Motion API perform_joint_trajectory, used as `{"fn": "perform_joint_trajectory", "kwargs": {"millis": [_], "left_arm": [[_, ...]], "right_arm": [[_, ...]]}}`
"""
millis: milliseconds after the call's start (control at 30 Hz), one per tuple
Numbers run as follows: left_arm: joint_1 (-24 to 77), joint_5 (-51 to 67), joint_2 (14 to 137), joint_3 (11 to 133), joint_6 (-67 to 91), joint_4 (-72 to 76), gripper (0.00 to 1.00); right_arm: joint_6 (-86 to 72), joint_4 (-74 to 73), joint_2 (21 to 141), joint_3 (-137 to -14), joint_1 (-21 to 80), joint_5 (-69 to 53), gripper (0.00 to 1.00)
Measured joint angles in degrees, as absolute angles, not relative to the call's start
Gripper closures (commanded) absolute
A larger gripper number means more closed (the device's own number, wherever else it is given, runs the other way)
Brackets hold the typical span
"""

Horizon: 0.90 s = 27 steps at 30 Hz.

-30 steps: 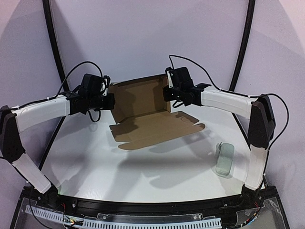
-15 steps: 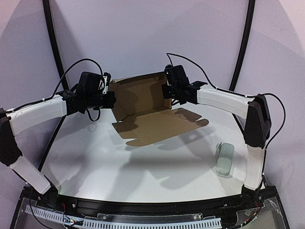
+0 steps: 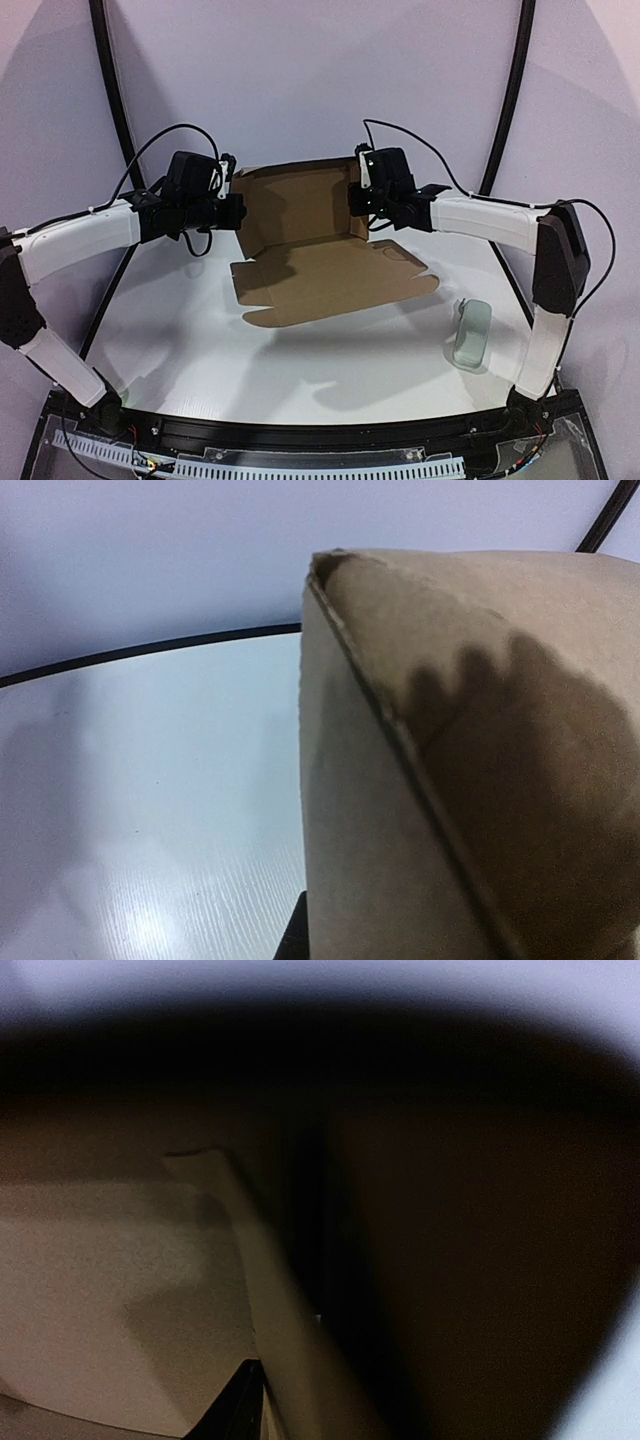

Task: Fold the paper box

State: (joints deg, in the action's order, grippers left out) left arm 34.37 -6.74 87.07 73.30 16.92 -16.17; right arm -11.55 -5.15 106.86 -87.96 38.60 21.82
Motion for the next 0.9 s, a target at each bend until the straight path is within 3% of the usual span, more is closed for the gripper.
{"fn": "perform_joint_trajectory", "kwargs": {"millis": [167,433,733,900], "left_arm": [[34.5,-7.0,87.1,73.3,16.9,-15.4,0.99],[34.8,-8.5,87.1,73.3,17.8,-15.1,0.99],[35.0,-8.3,87.1,73.3,17.7,-15.0,0.99],[35.0,-6.9,87.0,73.3,17.7,-15.1,0.99]], "right_arm": [[-12.7,-5.7,104.7,-86.8,38.1,21.2,0.59],[-12.7,-7.1,101.5,-84.7,38.1,18.9,0.63],[-12.9,-7.5,100.6,-83.9,36.4,12.7,0.89],[-12.7,-8.3,101.5,-84.8,36.2,15.1,0.97]]}}
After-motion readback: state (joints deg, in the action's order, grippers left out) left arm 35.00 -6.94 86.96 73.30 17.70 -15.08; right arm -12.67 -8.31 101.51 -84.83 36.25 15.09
